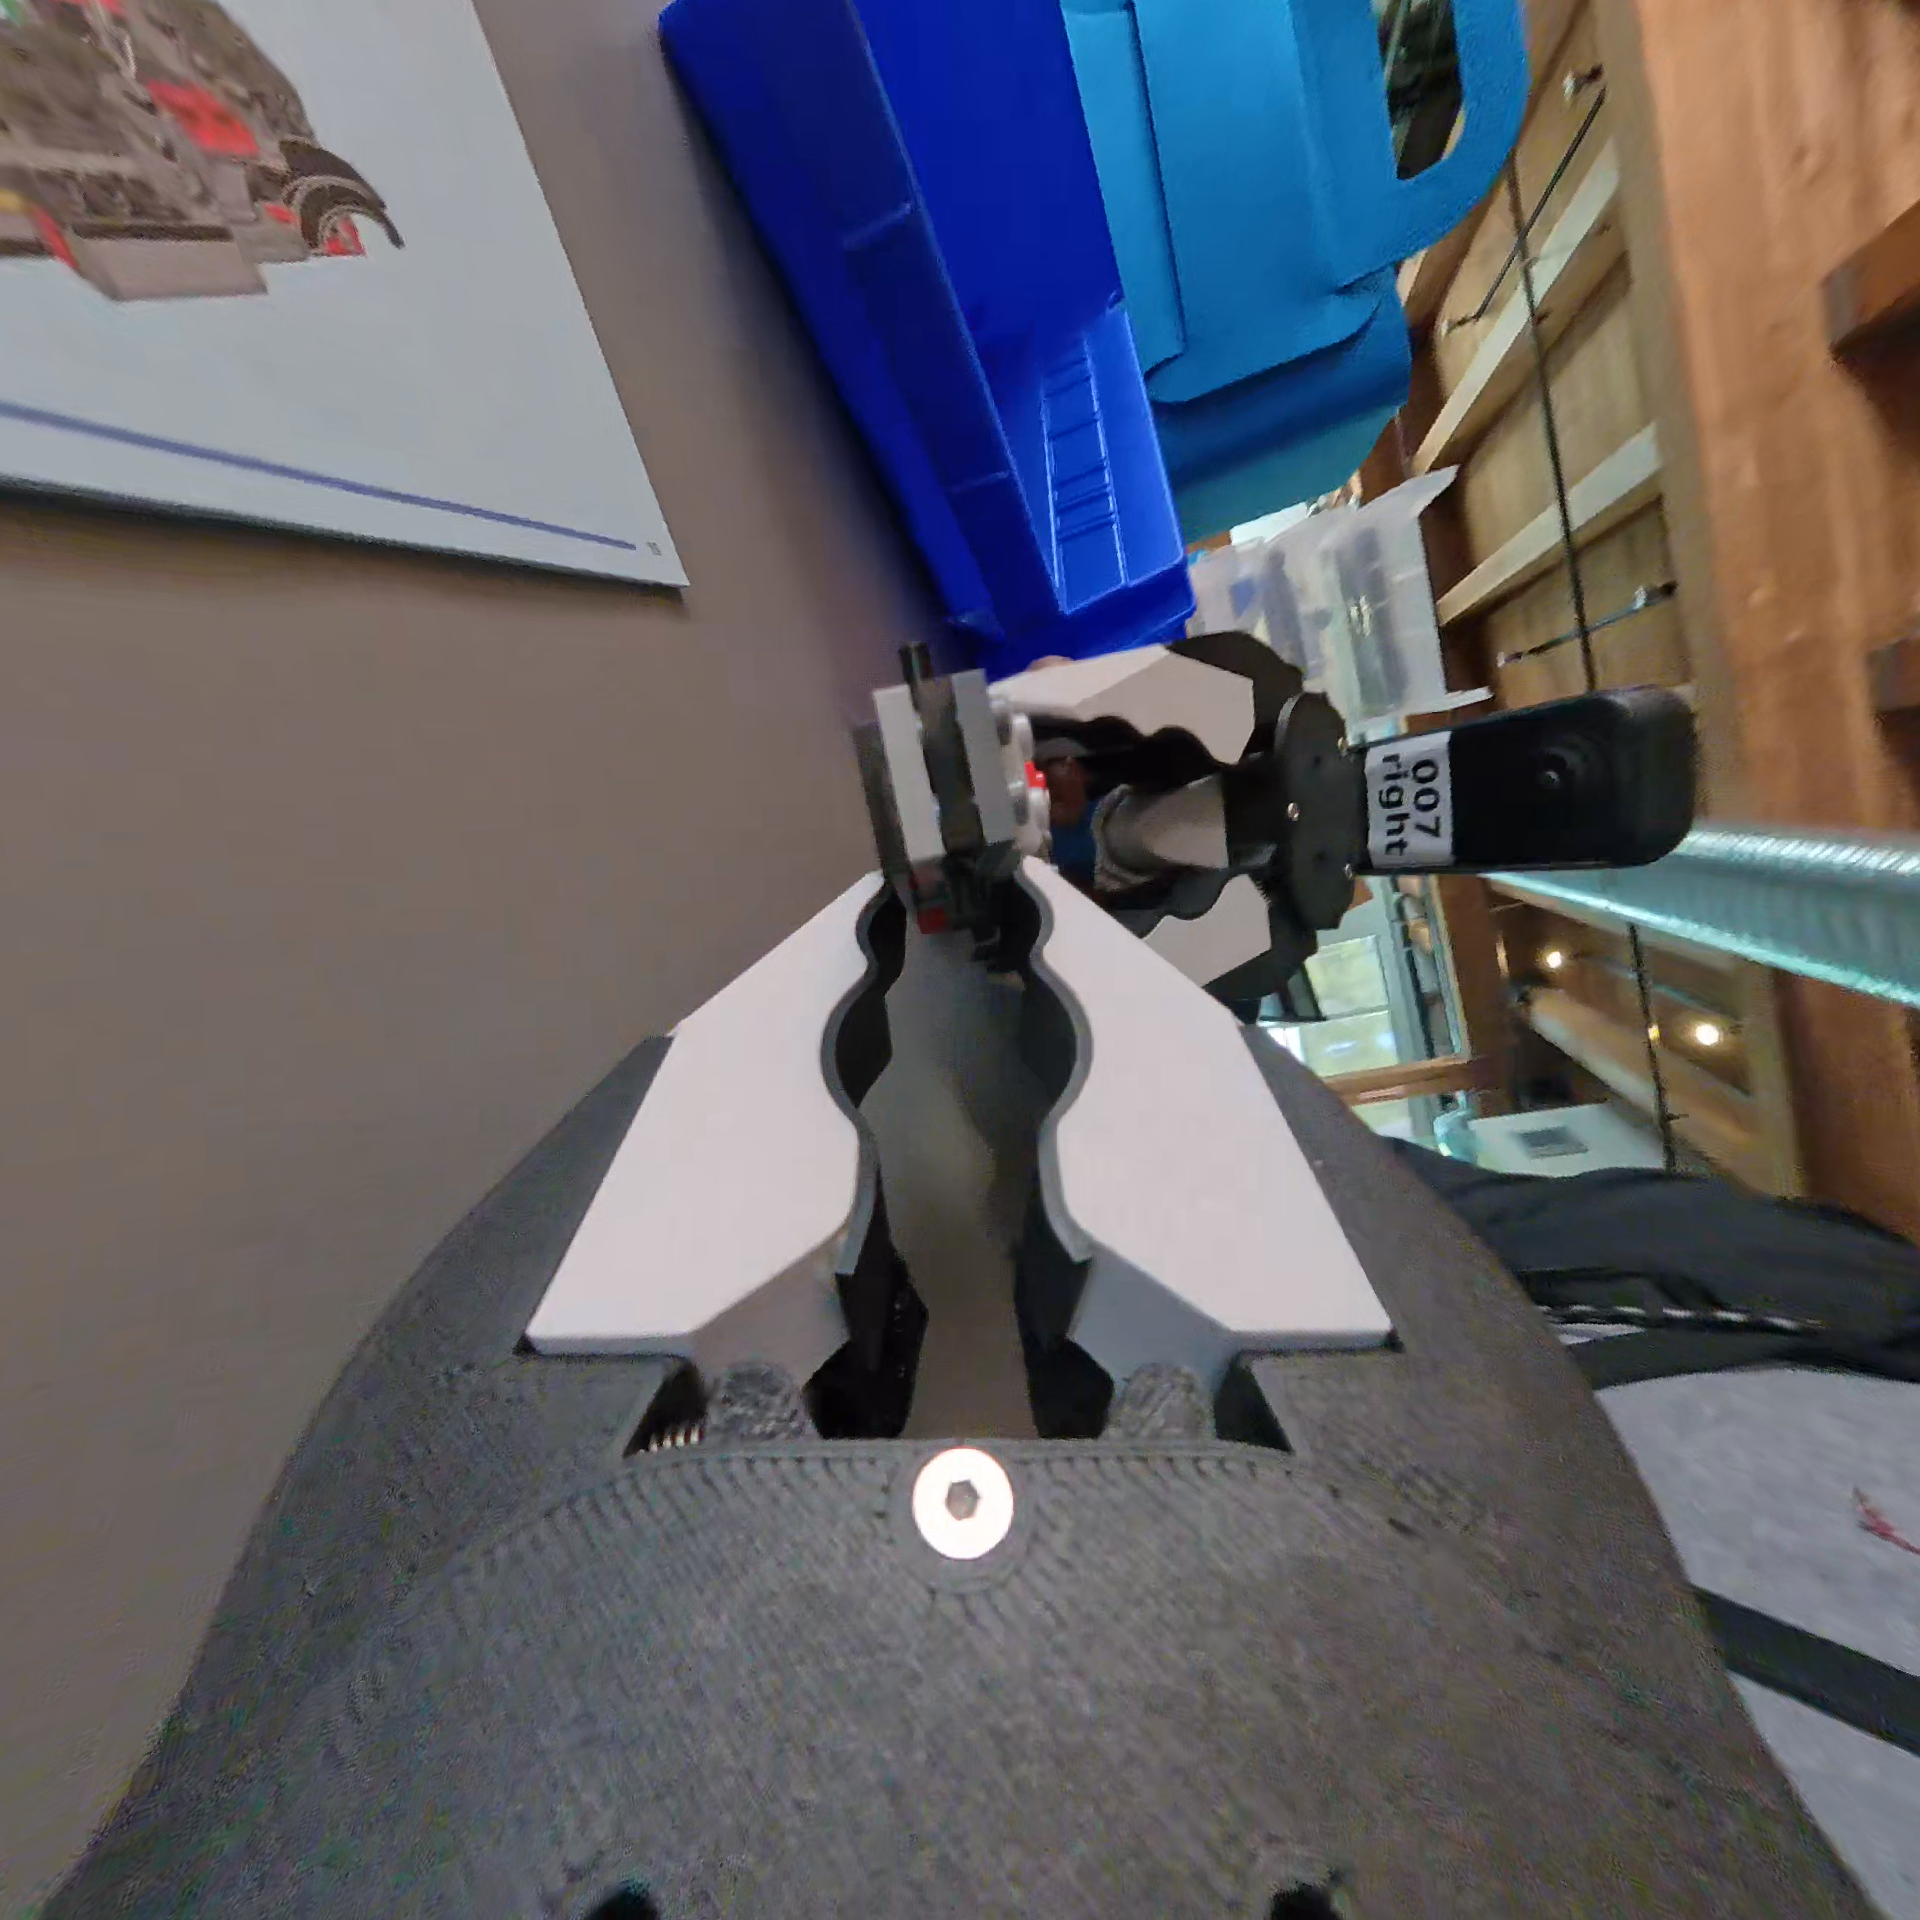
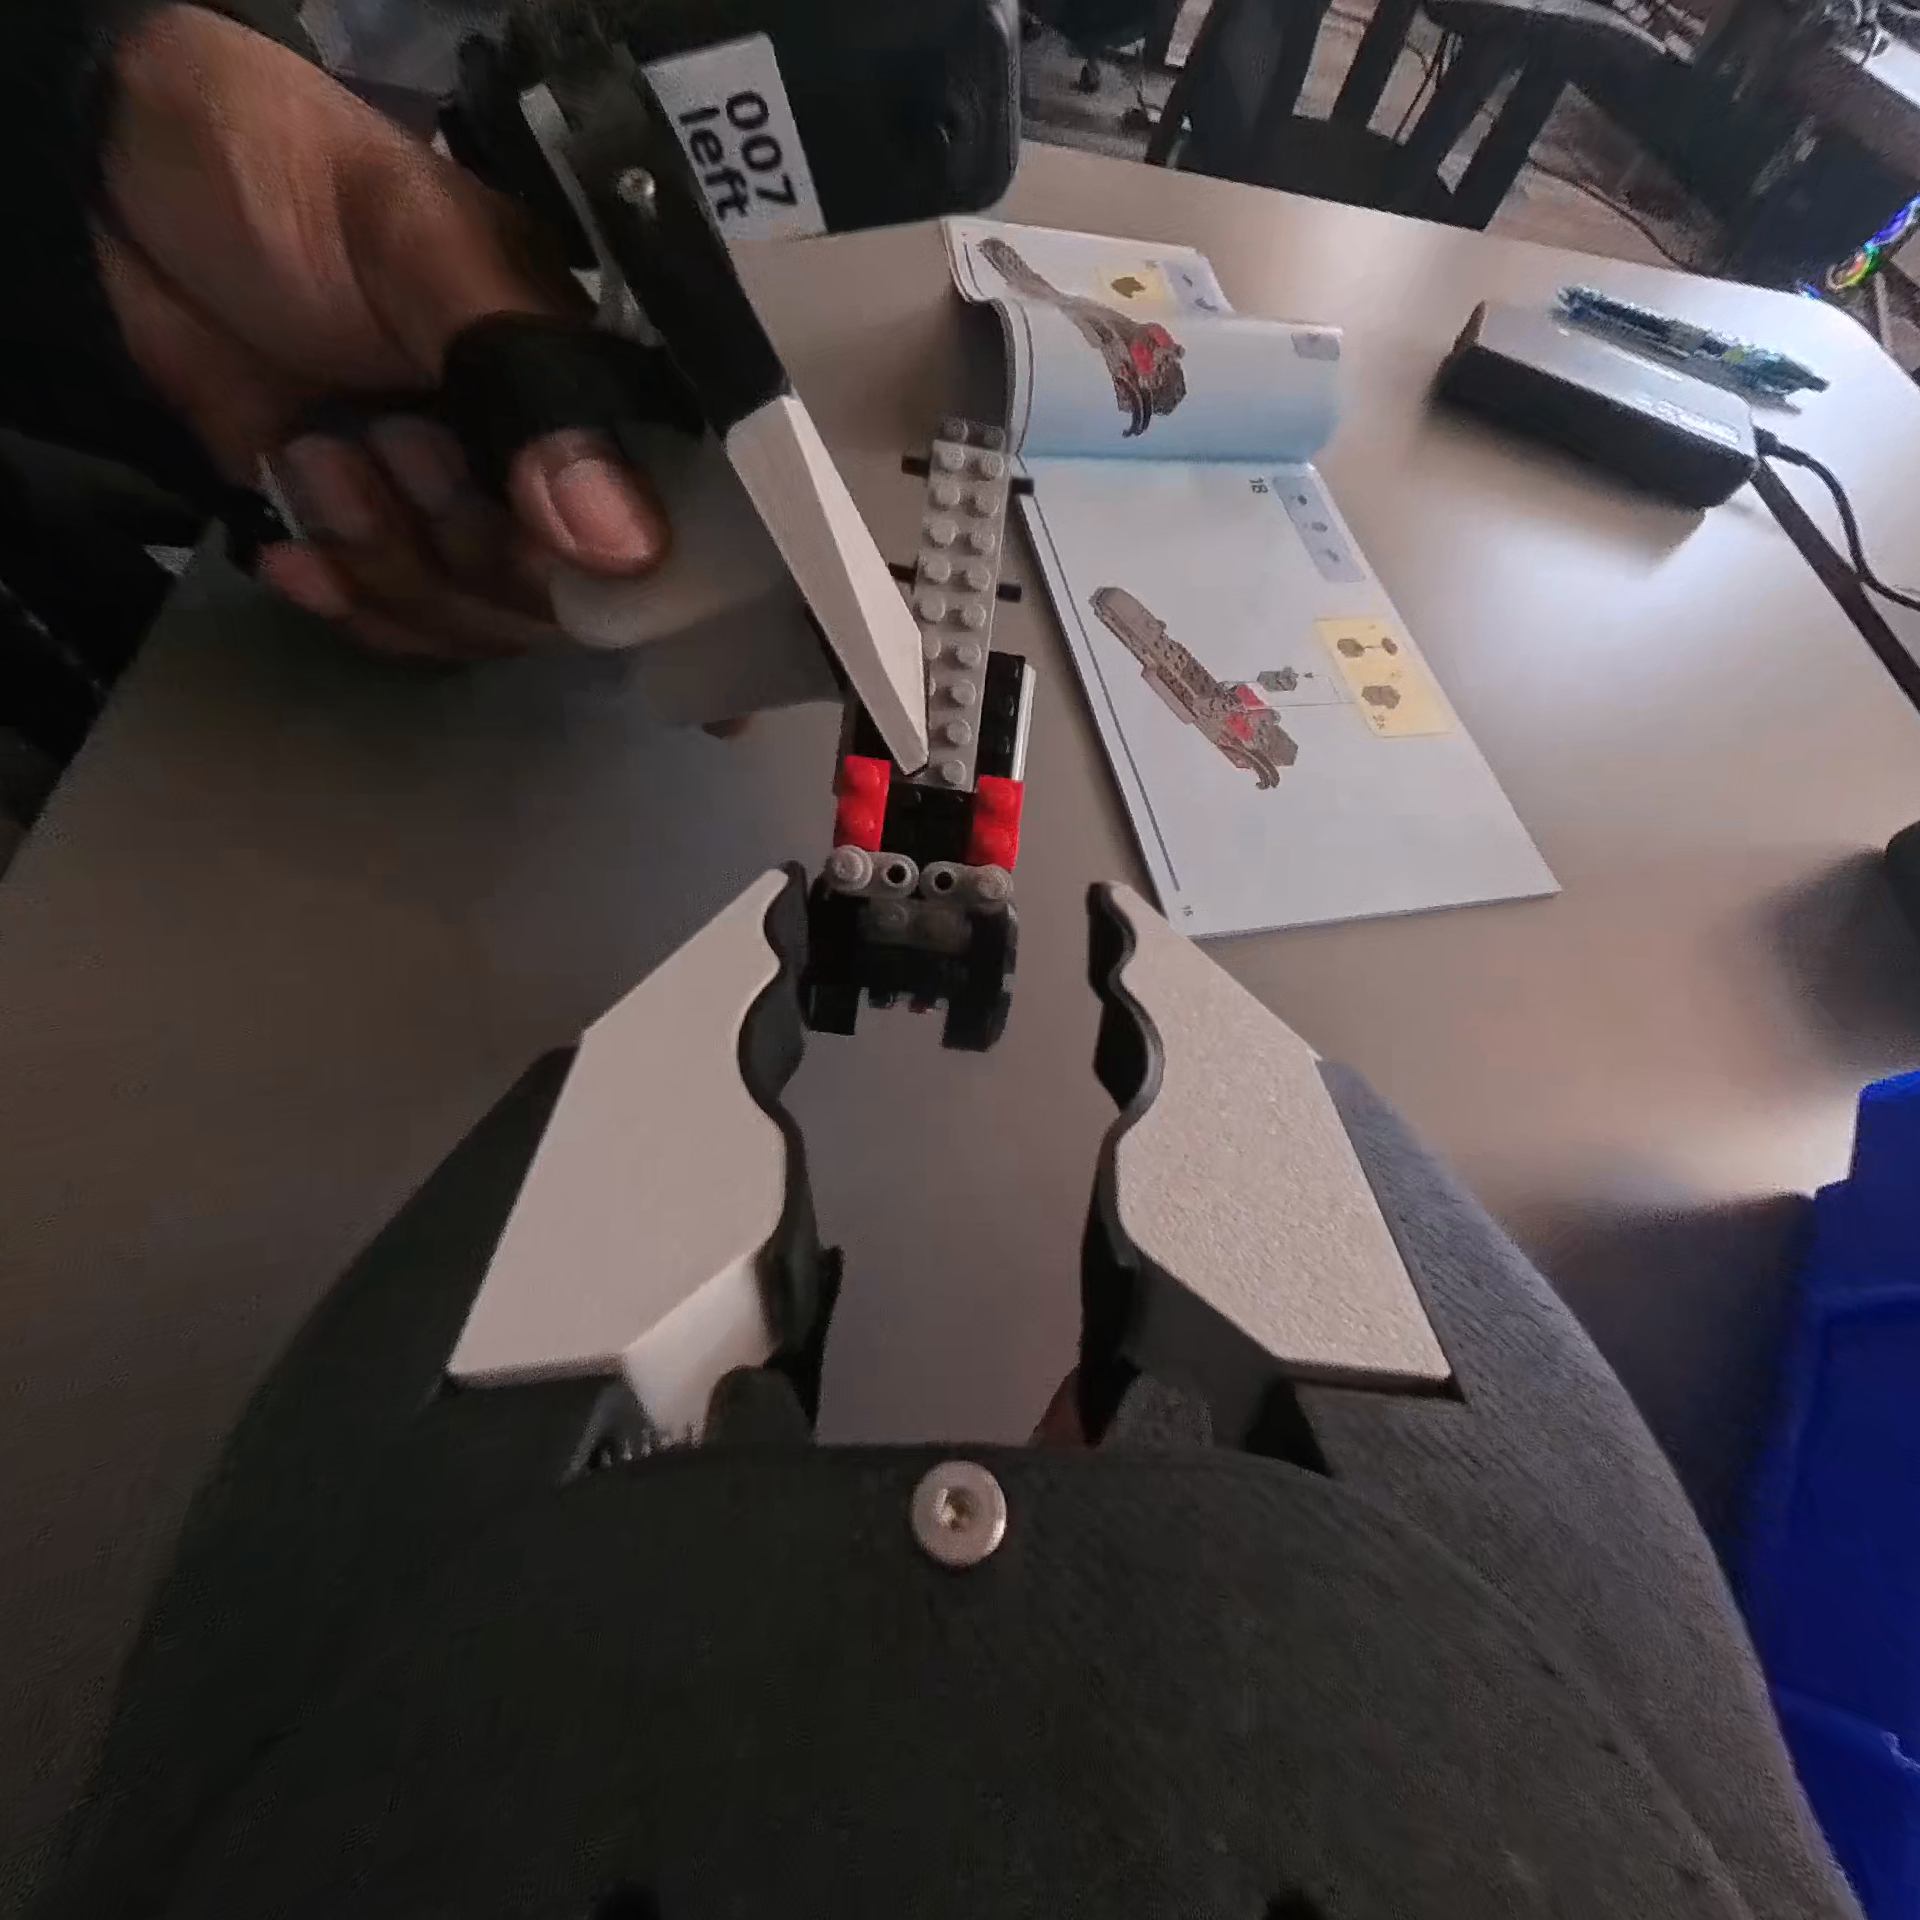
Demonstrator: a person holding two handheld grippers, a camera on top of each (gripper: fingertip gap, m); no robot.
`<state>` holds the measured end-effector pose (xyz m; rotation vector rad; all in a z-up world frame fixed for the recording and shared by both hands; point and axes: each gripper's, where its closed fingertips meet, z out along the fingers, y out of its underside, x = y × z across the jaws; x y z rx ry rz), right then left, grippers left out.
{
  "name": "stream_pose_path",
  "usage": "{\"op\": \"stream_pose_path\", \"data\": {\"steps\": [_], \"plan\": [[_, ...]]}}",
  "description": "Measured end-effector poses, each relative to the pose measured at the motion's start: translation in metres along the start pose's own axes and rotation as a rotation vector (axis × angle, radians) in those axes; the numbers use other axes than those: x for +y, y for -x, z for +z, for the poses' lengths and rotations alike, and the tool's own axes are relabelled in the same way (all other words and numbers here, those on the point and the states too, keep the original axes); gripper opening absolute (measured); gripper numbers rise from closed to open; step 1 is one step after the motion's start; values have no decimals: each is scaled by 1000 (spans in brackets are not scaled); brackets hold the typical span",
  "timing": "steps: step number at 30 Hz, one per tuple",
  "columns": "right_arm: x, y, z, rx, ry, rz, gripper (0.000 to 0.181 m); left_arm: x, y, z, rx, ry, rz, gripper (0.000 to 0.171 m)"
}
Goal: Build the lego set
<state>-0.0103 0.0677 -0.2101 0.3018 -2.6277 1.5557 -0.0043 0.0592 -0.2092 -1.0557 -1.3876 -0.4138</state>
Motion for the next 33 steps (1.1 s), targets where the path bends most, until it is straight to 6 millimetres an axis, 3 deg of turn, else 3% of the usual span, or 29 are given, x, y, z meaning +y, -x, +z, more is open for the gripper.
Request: {"op": "stream_pose_path", "data": {"steps": [2,7,10,19,22,29,33], "plan": [[-1,3,-1,-19,-11,7,41,-1,1,0,14,-9,-32,20],[3,2,0,-16,17,19,40,0,5,0,-7,14,-23,21],[5,-1,-2,-12,28,9,39,2,9,-3,-40,42,-28,40],[22,-4,-4,-99,93,-24,33,13,10,-37,-56,31,-74,55],[29,-5,-2,-116,122,-23,34,3,5,-51,-32,-38,7,57],[26,-16,7,-114,144,-8,34,-35,-22,-76,60,-243,262,60],[26,-21,6,-74,150,3,40,-52,-27,-88,8,-328,484,75]]}}
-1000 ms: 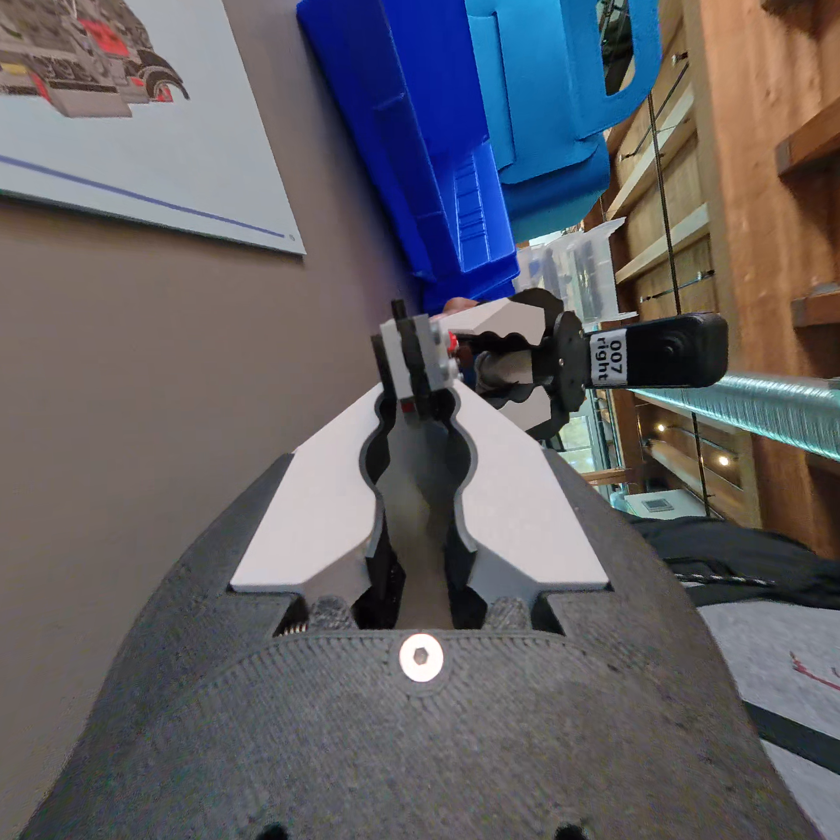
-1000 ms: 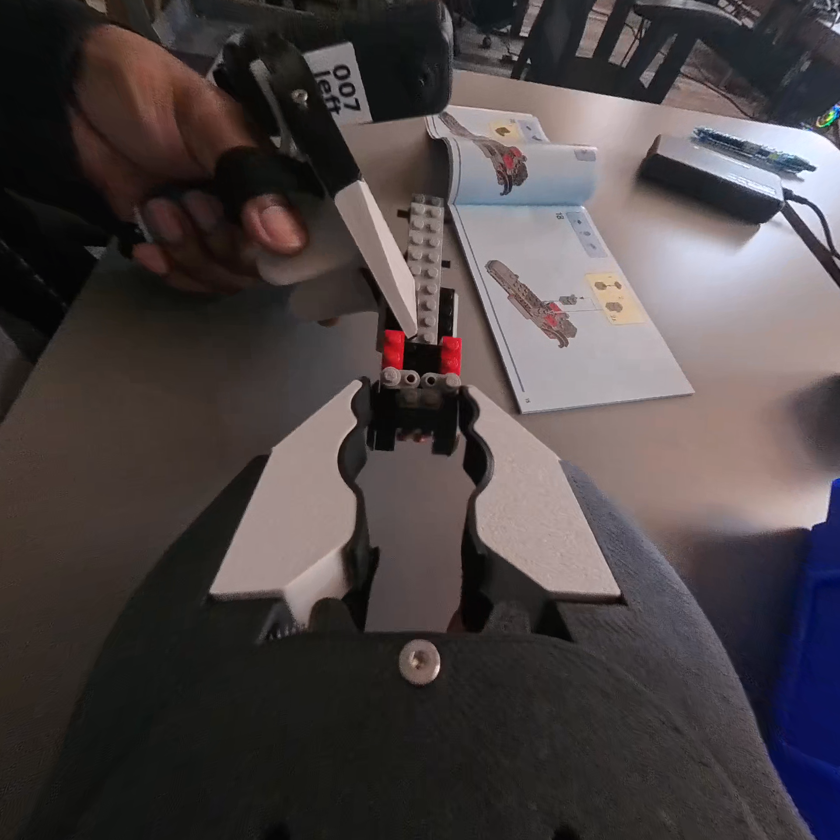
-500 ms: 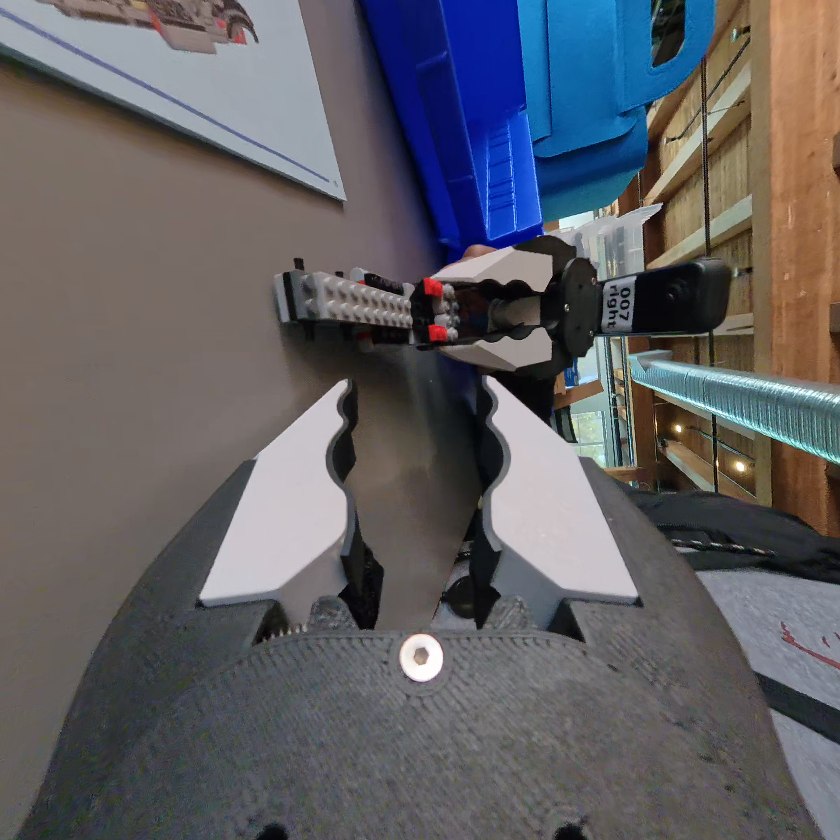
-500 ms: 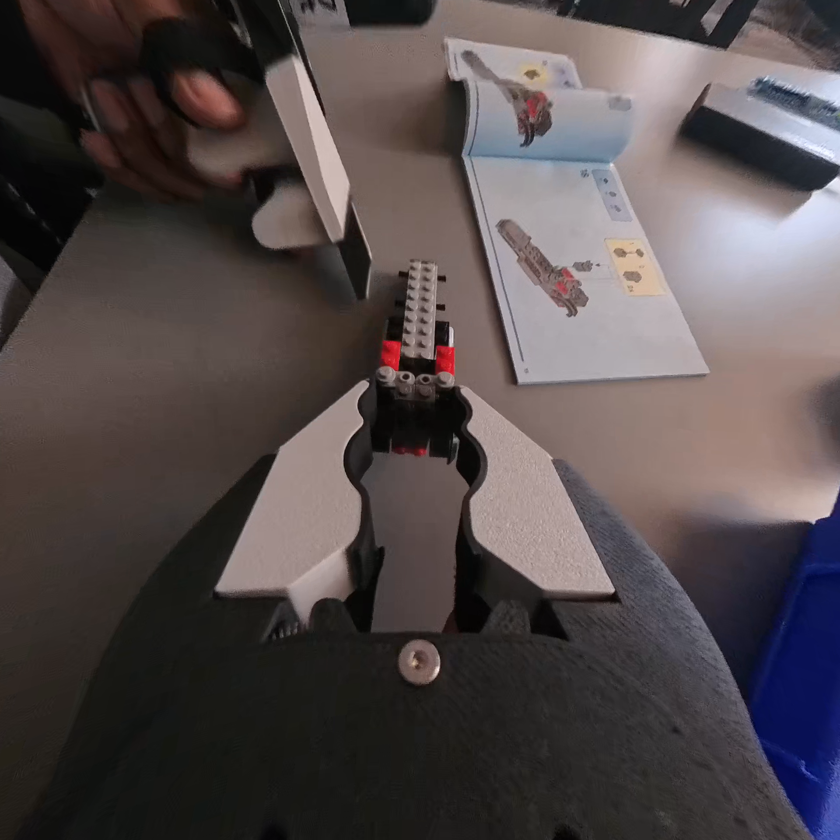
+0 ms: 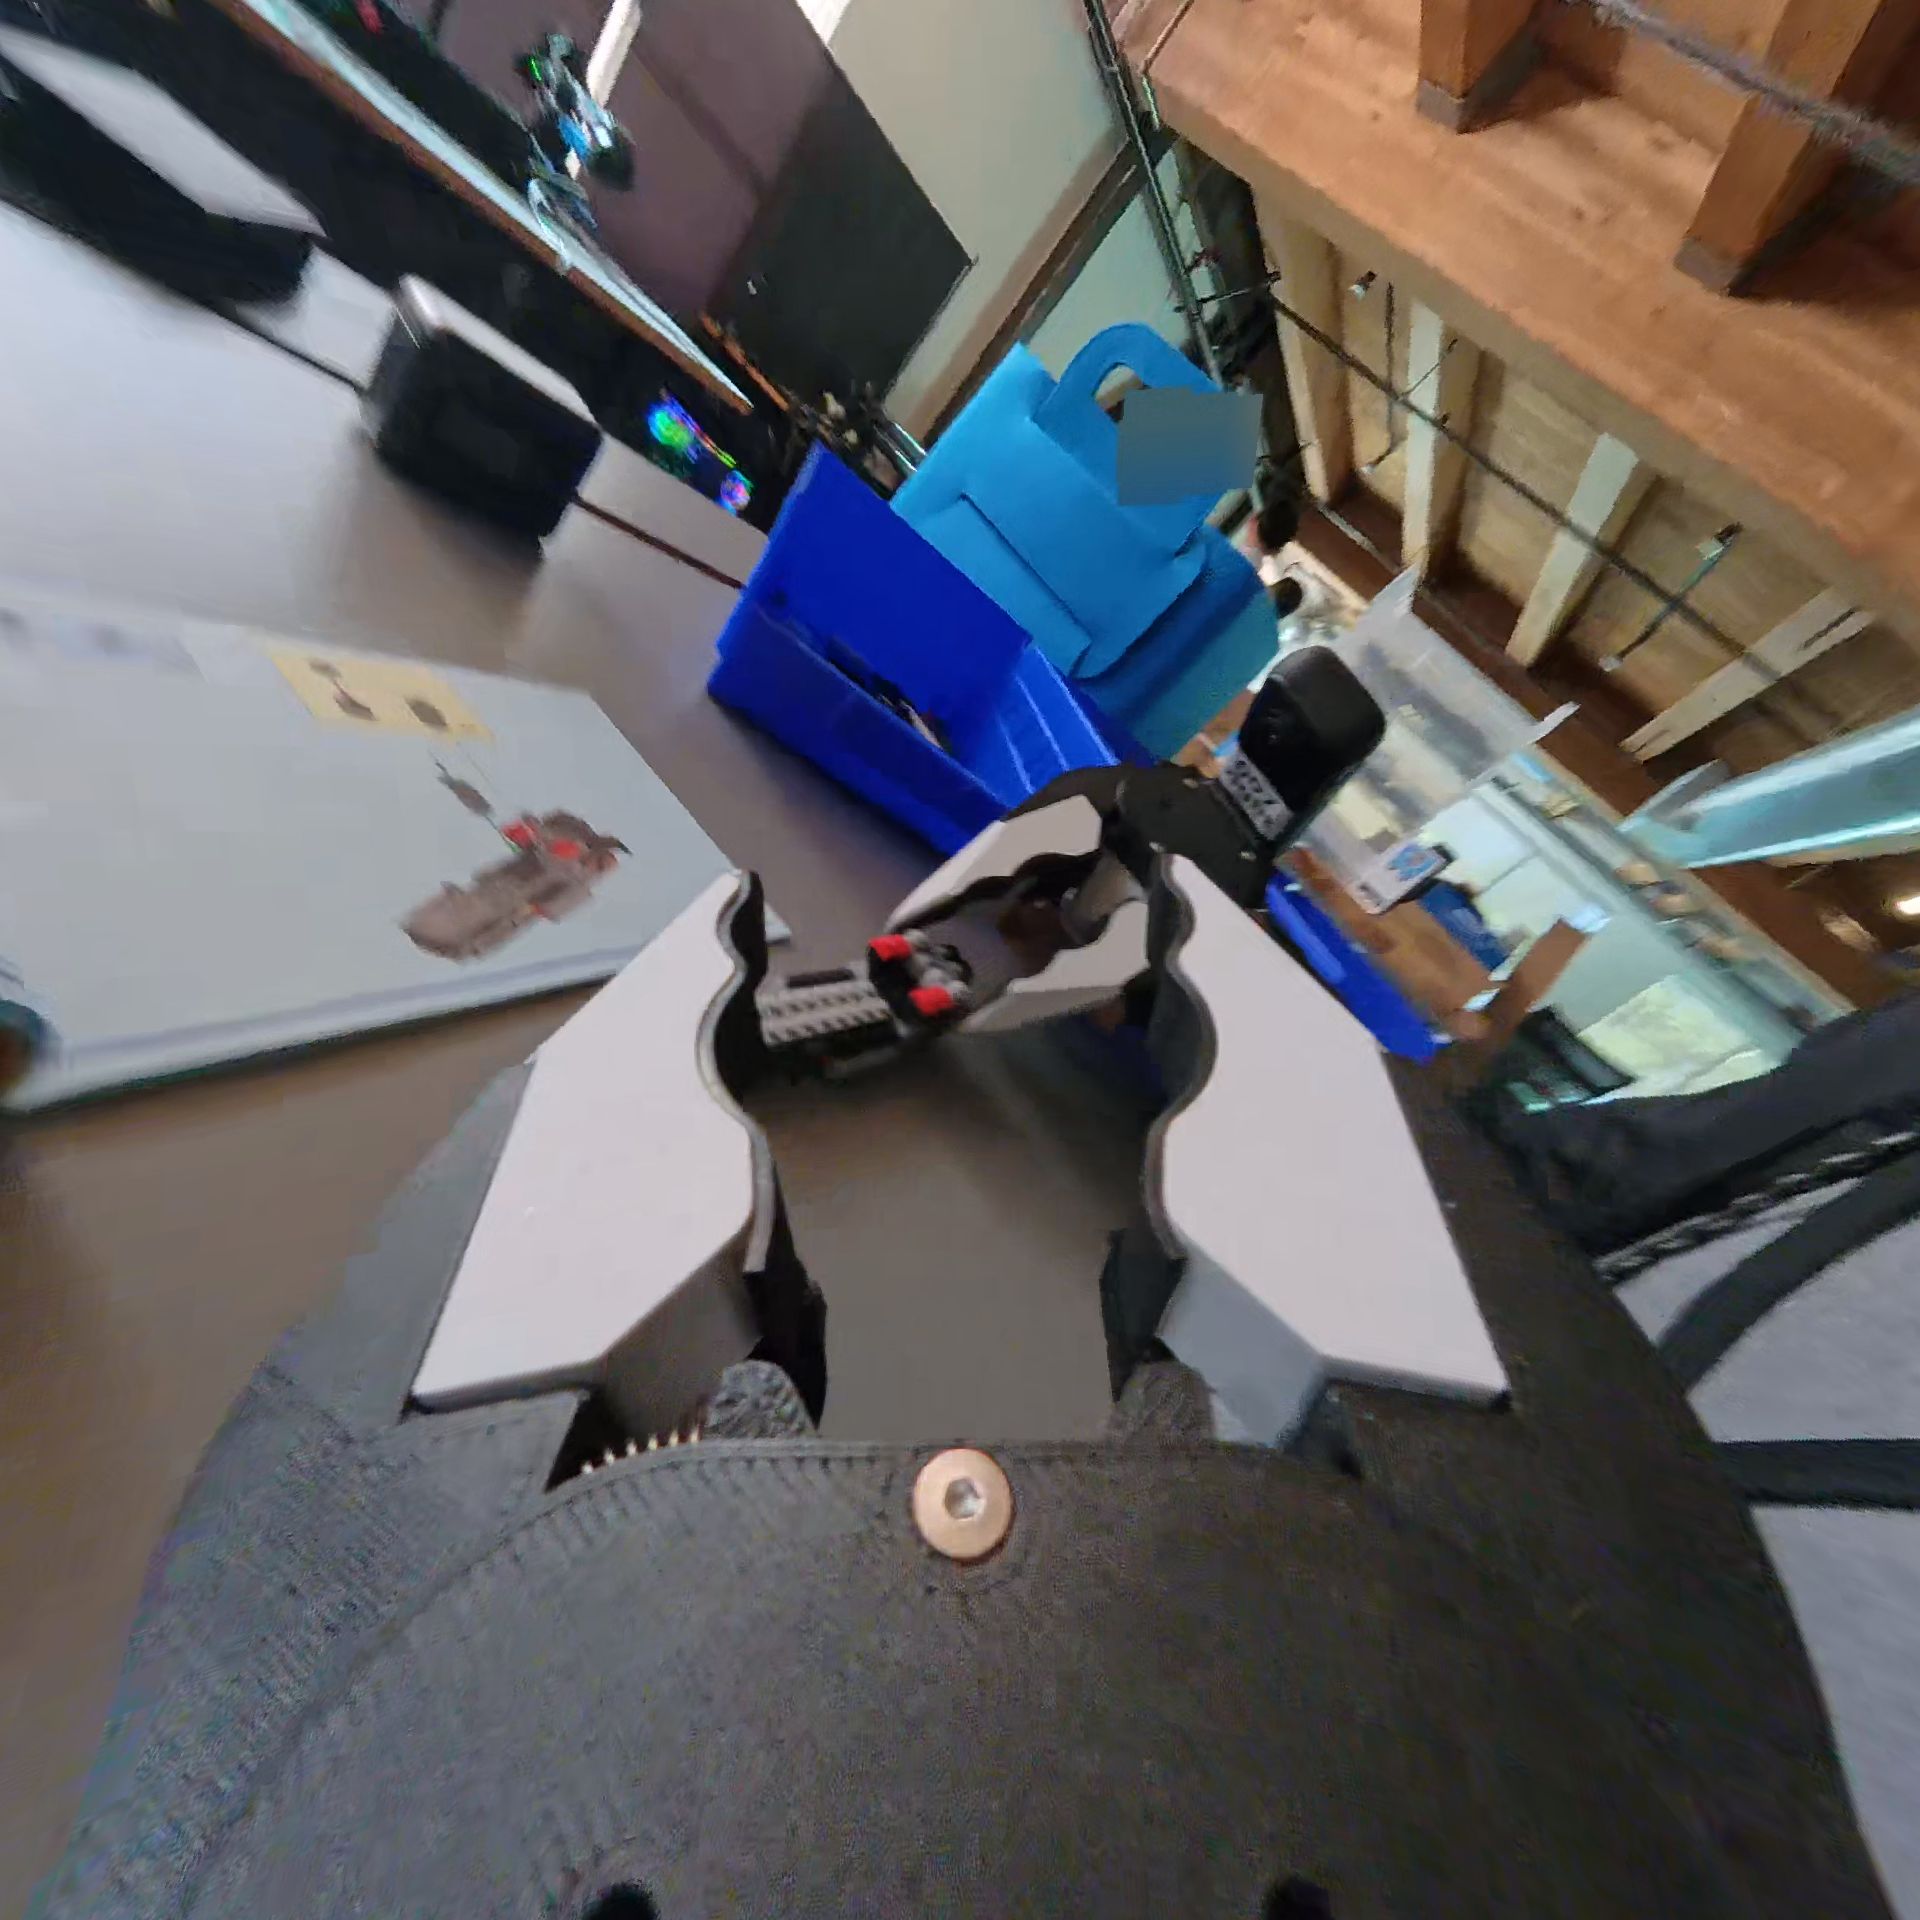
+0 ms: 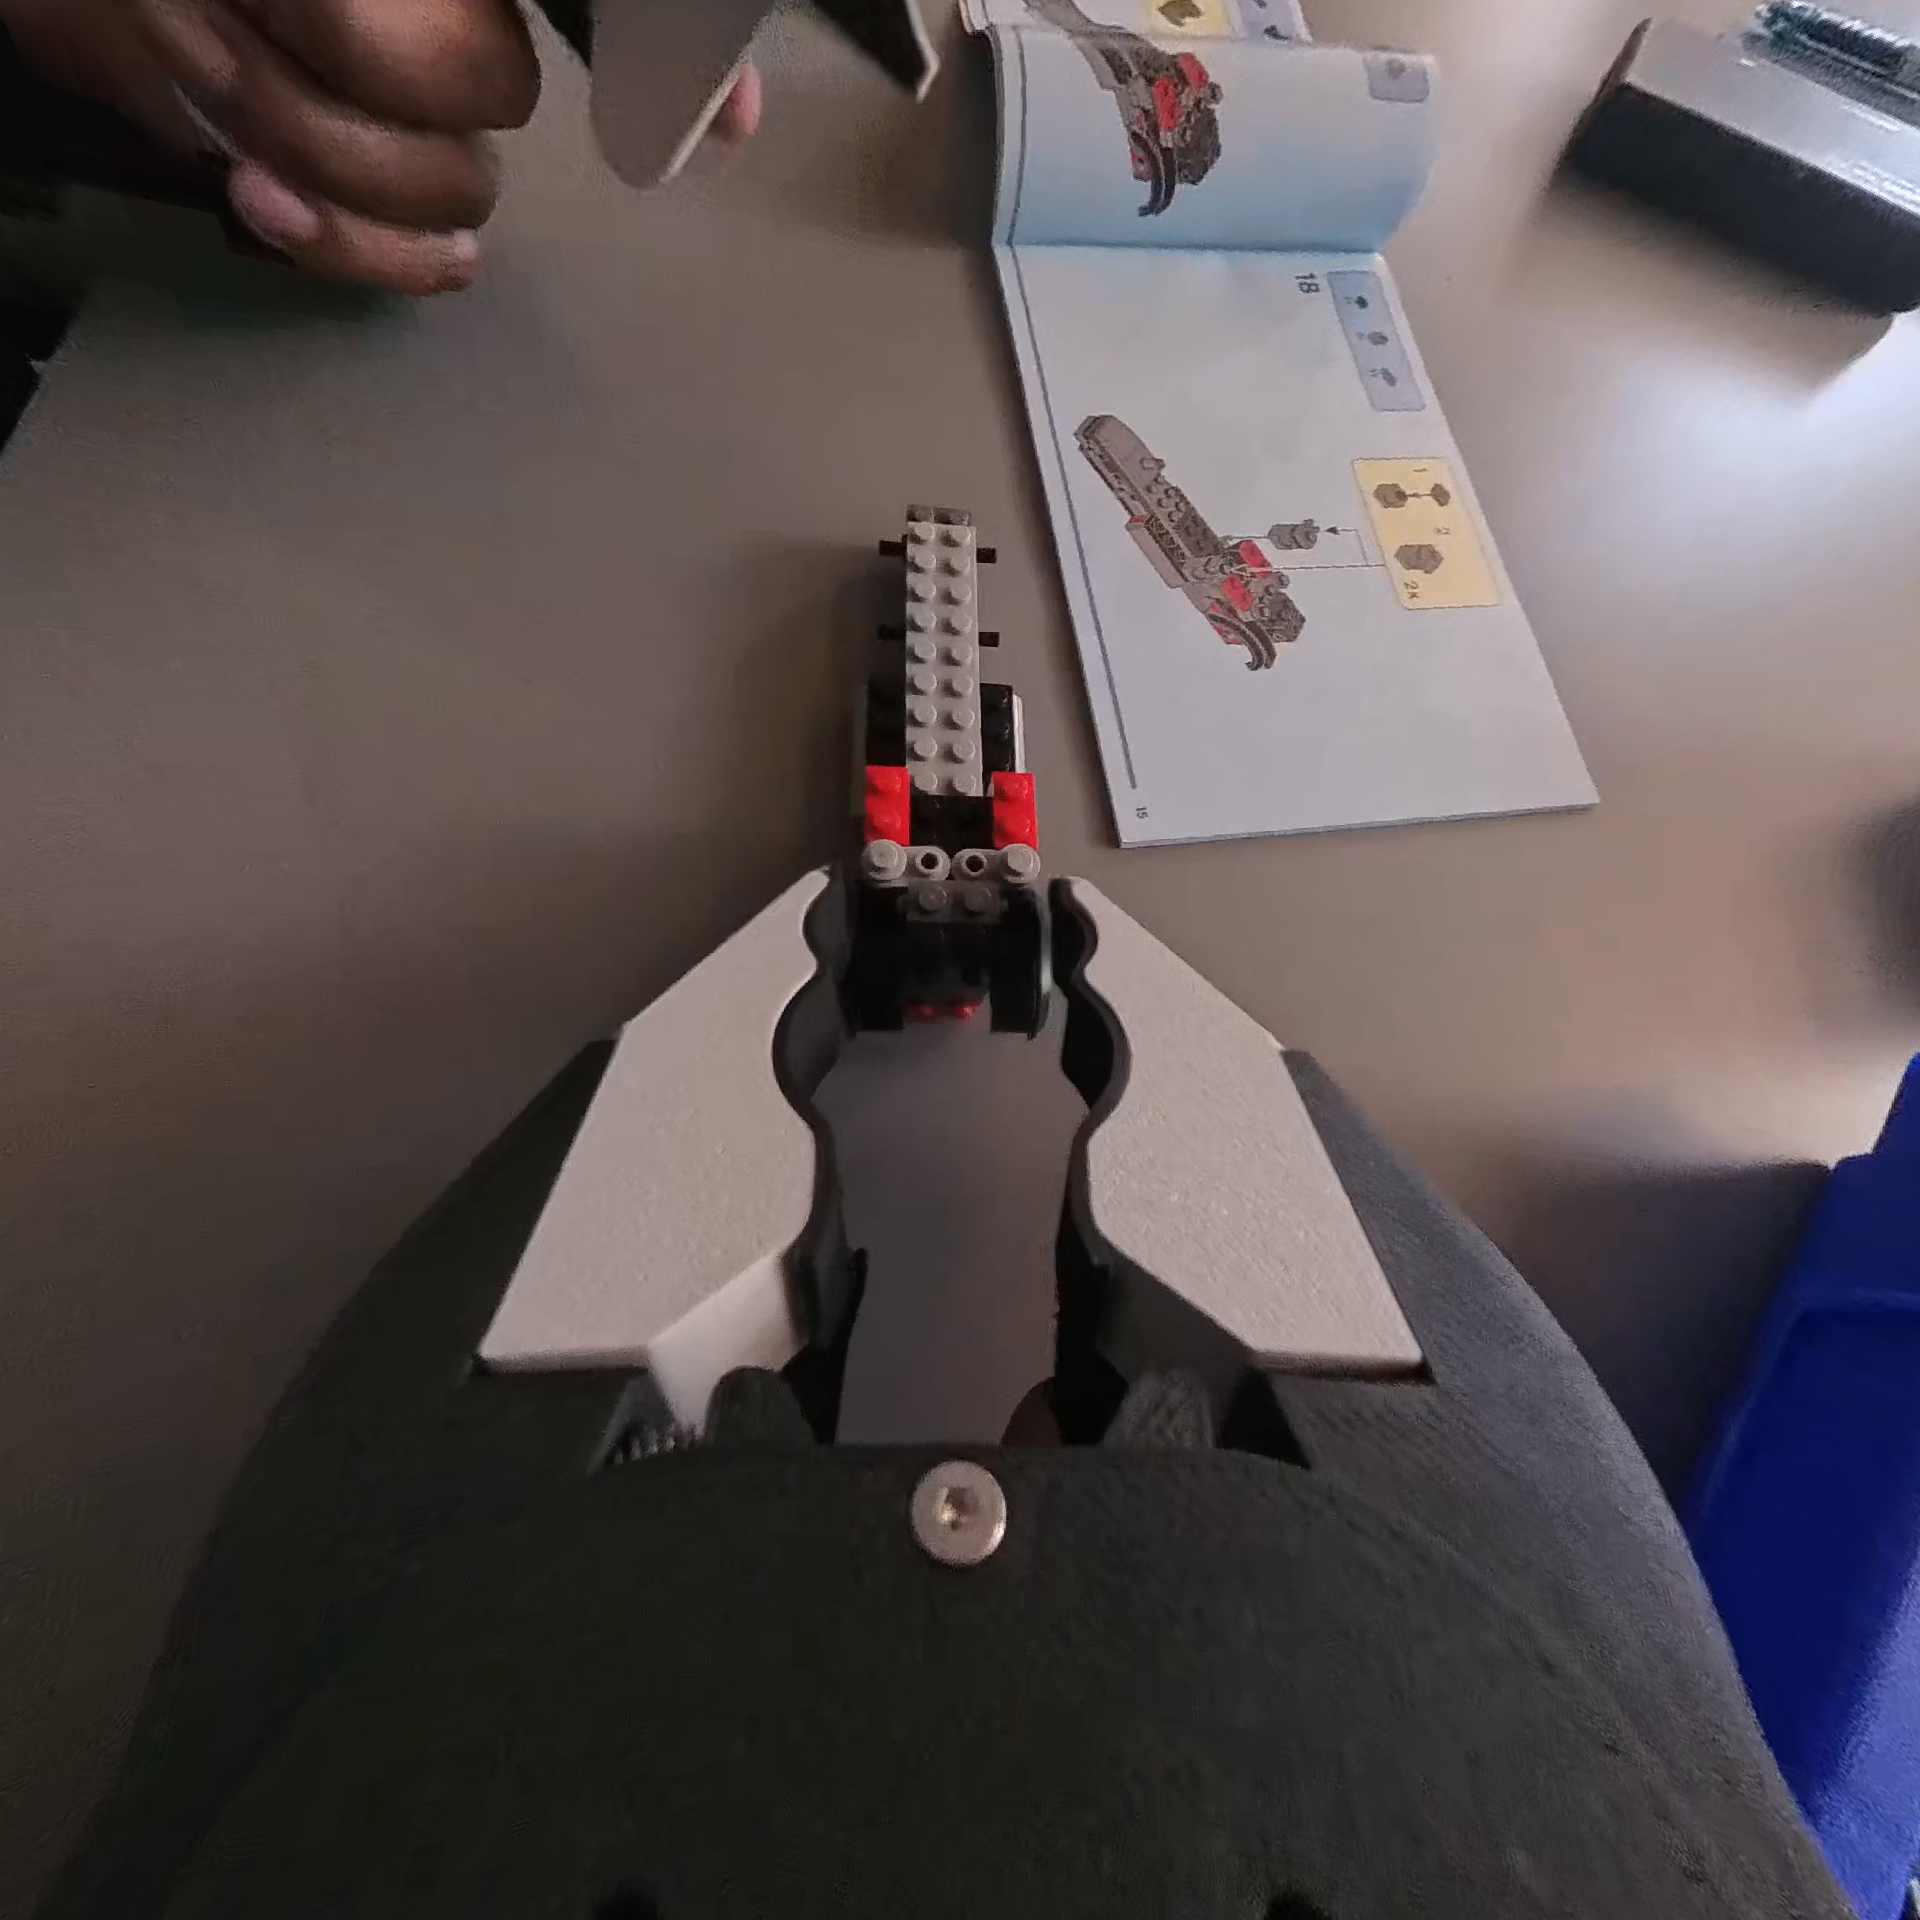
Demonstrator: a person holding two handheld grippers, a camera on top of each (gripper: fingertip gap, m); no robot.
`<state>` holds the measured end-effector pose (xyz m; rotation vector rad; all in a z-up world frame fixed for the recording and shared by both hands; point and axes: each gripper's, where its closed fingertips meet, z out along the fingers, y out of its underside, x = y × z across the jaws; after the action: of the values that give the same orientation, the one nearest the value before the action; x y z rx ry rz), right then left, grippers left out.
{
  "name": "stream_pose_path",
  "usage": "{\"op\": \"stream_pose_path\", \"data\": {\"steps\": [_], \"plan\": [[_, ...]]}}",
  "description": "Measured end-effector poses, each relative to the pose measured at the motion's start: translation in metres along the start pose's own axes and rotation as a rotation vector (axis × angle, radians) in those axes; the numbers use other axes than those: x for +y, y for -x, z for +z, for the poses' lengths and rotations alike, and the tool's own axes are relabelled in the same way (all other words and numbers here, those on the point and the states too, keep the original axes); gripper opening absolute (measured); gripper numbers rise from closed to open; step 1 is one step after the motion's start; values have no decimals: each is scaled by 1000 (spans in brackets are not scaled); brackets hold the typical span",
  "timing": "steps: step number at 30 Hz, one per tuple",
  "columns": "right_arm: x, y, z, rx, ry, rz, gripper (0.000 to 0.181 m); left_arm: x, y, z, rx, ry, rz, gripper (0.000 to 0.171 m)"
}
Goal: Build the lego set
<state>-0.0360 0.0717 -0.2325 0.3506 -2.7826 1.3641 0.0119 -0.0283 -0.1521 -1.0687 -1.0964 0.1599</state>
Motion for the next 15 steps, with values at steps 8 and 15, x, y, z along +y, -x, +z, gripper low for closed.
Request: {"op": "stream_pose_path", "data": {"steps": [8,15], "plan": [[-4,4,-9,41,-46,114,60,-6,26,-7,-171,59,269,85],[-2,2,-9,96,-84,141,63,9,31,4,-205,162,308,84]]}}
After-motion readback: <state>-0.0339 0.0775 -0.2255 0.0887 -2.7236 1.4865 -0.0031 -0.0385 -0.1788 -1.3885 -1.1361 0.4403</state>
